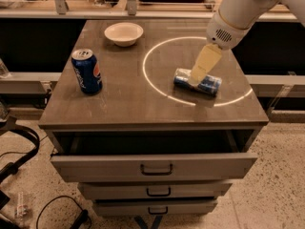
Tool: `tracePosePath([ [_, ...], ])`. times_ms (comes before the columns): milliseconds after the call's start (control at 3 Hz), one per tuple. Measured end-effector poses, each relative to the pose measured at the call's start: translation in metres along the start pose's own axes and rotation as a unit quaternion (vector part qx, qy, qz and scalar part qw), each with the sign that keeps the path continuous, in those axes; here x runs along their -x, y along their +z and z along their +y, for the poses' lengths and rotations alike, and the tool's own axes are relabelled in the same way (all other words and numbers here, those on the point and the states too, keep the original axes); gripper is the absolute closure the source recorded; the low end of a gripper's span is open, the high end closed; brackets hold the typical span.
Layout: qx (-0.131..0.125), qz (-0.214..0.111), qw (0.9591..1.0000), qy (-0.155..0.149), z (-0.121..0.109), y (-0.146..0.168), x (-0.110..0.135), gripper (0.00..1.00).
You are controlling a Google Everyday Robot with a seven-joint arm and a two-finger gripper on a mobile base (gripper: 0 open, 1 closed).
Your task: Place redbull can upright
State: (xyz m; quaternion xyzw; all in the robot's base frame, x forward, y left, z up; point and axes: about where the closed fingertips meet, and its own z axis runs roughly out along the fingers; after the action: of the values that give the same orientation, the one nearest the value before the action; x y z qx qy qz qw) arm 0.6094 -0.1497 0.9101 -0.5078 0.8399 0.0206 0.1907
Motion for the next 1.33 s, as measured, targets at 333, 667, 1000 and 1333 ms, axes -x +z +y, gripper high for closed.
tracePosePath([
  [333,0.000,0.000,1.0000,0.000,0.000,0.000,0.000,0.00],
  [667,0.021,0.025,0.9994,-0.006,0.002,0.026,0.008,0.00],
  [1000,0.041,0.032,0.9986,-0.007,0.004,0.047,0.010,0.00],
  [1333,0.053,0.031,0.9981,-0.005,0.011,0.062,0.011,0.00],
])
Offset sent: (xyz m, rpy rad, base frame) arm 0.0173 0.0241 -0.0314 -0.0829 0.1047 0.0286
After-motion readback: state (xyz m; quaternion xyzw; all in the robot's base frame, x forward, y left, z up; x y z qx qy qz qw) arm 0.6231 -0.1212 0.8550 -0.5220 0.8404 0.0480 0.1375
